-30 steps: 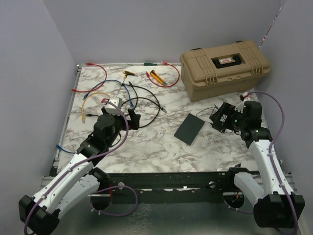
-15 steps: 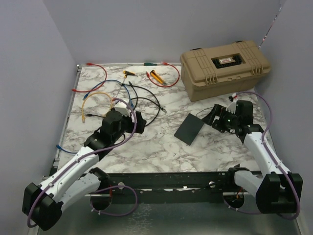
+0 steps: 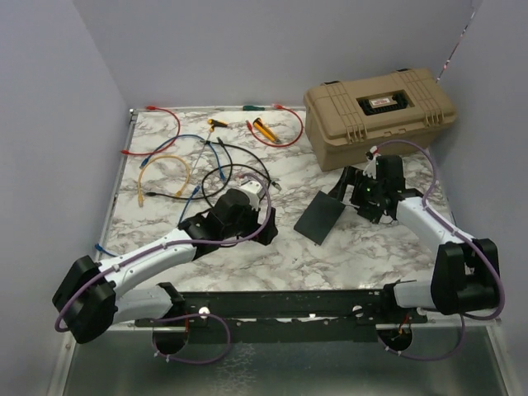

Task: Insert the plug into the switch port
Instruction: Adjust the switch port at the center of the board.

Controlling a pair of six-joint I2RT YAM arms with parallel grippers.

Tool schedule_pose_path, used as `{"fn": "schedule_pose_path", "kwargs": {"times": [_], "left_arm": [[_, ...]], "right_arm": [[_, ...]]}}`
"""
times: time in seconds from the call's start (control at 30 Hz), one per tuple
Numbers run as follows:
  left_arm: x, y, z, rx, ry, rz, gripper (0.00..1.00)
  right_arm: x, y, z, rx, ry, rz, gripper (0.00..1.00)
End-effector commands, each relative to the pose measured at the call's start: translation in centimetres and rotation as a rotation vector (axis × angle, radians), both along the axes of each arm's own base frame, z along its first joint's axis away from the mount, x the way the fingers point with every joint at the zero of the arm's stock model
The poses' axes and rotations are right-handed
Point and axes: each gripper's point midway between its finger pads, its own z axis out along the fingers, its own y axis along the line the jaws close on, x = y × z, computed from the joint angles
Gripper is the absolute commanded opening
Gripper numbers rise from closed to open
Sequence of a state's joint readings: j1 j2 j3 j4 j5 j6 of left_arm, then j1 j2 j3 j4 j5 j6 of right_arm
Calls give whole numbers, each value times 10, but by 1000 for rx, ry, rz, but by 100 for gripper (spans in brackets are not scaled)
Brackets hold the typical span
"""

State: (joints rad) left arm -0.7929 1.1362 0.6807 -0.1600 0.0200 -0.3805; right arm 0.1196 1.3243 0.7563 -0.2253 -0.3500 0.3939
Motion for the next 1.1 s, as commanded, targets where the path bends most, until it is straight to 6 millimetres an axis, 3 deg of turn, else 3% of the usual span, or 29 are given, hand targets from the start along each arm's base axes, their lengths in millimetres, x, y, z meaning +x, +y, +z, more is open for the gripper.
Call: {"fn": "schedule_pose_path", "kwargs": {"times": [0.0,0.17,0.3,0.57,0.77,1.07], "left_arm": [[3,-15,4,-32,-6,42,99],[-8,-36,-10,-58,27,28,99],[-16,-54,-25,-59,46,10,99],[-10,-77,-51,-64,68,45,99],[-6,-82,-71,-19,75,58,99],[3,-79,-99,46,87,106,99]], "right_arm": [[27,-9,7,-73,-75,-30,100],[33,7,4,-4,-64,32,100],[38,5,-2,-23,-64,28,100],[44,9,-23,-10,-33,42,100],[44,17,-33,1,-7,85,100],[24,32,-40,33,23,142,99]]}}
